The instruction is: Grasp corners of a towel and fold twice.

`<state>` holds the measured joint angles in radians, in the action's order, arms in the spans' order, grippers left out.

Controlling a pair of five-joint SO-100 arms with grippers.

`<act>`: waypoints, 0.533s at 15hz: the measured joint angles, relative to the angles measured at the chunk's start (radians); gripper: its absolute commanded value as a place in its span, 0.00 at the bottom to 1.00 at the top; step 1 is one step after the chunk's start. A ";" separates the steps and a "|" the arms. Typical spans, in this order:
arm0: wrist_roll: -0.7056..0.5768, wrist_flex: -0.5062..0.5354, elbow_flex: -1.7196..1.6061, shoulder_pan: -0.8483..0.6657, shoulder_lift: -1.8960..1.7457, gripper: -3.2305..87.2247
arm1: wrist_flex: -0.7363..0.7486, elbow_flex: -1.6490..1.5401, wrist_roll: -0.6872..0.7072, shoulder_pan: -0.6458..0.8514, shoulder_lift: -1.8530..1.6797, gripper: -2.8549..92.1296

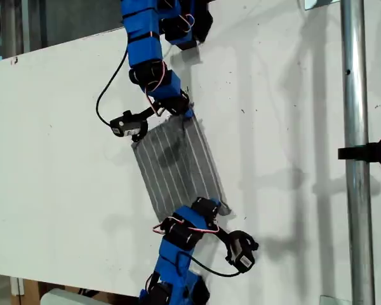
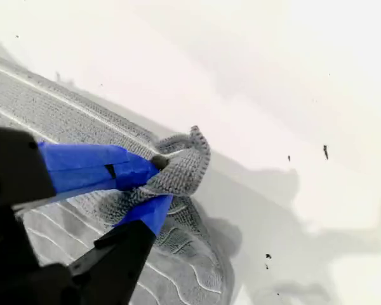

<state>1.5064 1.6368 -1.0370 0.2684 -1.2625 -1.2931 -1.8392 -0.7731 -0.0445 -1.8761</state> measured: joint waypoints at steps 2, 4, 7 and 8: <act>-0.044 0.009 -0.091 -0.086 -0.066 0.00 | 0.011 0.055 0.130 0.156 0.025 0.03; -0.132 0.015 -0.199 -0.236 -0.147 0.00 | 0.023 0.187 0.293 0.344 0.156 0.03; -0.265 0.018 -0.331 -0.485 -0.281 0.00 | 0.097 0.454 0.463 0.551 0.459 0.03; -0.304 0.026 -0.356 -0.565 -0.321 0.00 | 0.121 0.546 0.492 0.598 0.546 0.03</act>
<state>1.2026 1.6628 -1.3929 -0.2961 -1.5831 -1.1720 -1.2931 -0.2807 0.5538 -1.3300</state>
